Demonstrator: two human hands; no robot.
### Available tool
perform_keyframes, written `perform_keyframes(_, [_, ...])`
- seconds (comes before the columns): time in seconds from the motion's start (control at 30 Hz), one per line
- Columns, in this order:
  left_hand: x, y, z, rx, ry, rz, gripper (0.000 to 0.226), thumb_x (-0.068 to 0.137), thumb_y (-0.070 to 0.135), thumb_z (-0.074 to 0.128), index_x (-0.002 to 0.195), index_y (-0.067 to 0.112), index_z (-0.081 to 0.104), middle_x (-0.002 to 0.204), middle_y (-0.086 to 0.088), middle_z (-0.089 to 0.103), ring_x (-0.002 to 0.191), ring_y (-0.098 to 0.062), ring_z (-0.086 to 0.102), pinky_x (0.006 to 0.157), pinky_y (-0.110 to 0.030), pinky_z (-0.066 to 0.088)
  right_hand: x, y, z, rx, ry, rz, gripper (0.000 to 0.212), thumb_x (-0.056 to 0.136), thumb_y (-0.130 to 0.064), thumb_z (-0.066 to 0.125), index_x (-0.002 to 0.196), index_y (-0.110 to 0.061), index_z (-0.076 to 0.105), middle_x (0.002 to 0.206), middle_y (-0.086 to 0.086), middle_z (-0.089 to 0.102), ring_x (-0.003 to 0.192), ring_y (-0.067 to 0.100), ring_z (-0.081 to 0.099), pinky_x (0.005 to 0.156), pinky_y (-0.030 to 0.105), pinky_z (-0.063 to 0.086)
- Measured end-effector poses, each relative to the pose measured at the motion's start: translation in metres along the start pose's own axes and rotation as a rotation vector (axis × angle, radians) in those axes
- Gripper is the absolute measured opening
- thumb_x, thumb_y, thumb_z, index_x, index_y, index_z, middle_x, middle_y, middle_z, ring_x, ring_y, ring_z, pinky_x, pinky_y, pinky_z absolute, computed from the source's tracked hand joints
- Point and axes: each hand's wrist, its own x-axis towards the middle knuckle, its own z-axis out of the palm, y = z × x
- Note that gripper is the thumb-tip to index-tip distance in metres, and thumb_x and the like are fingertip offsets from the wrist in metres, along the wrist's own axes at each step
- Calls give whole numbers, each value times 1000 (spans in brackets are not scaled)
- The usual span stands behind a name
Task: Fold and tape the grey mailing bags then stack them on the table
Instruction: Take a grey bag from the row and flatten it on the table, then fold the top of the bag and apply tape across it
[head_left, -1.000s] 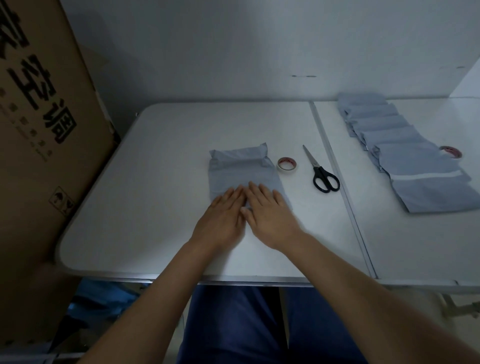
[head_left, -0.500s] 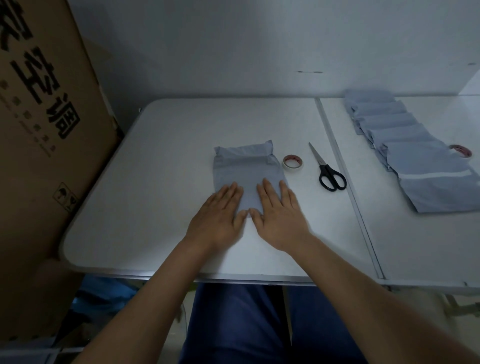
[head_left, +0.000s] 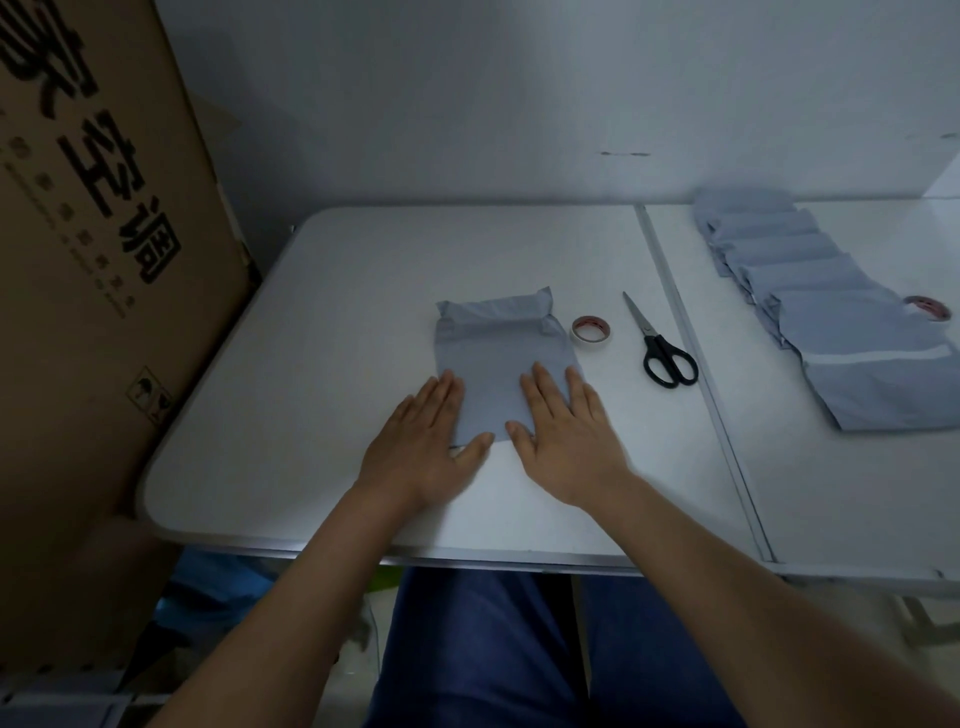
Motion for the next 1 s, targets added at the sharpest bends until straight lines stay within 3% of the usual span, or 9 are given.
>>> perform_keyframes(0.33, [1,2,-6,51,-97,-17,78,94,66,12,151,22,-17,158,6,-21,145,-7,-18,118,-29,-10,-8,17,-4,-11,37,33,73,87,-62,0,154,-31,7,162,-11,0,149,24,-4,120,41,-1])
perform_keyframes(0.43, [0,1,-6,46,-94,-16,78,94,66,12,151,22,-16,158,7,-21,145,-6,-18,118,-29,-9,-12,26,-7,10,60,61,67,92,-51,6,154,-28,13,162,-4,6,149,23,2,121,40,3])
perform_keyframes(0.5, [1,1,-7,36,-101,-24,78,94,66,13,152,23,-15,159,7,-21,145,-7,-17,118,-30,-9,-14,29,-10,83,151,54,64,93,-46,13,150,-22,26,159,3,20,146,25,17,119,40,13])
perform_keyframes(0.63, [4,5,-17,-1,-96,2,80,93,68,19,154,22,-6,158,10,-22,147,-10,-10,120,-36,1,-5,33,-23,274,414,50,39,94,-19,52,133,-13,51,134,7,52,122,29,46,102,37,33])
perform_keyframes(0.73, [5,6,-33,-112,-39,10,78,94,66,26,155,22,6,158,15,-19,148,-10,-3,120,-36,11,15,40,-40,315,465,99,35,87,-2,53,121,-11,60,118,9,59,110,33,49,92,37,35])
perform_keyframes(0.83, [11,2,-52,-230,57,-4,69,97,59,30,154,25,13,158,19,-16,147,-7,4,119,-34,15,36,52,-50,350,453,126,39,81,7,48,111,-11,65,115,10,61,108,35,52,93,46,42])
perform_keyframes(0.9, [20,-2,-64,-237,110,-8,62,98,55,31,153,27,18,158,20,-15,147,-7,7,118,-33,16,49,59,-53,353,420,130,33,83,3,50,106,-12,68,114,10,62,107,36,53,93,47,42])
perform_keyframes(1.0, [38,-6,-76,-188,151,26,53,100,45,37,150,27,28,159,17,-12,146,-10,13,116,-33,23,65,65,-55,299,353,142,18,87,-18,61,102,-14,71,113,9,62,108,34,54,94,43,41])
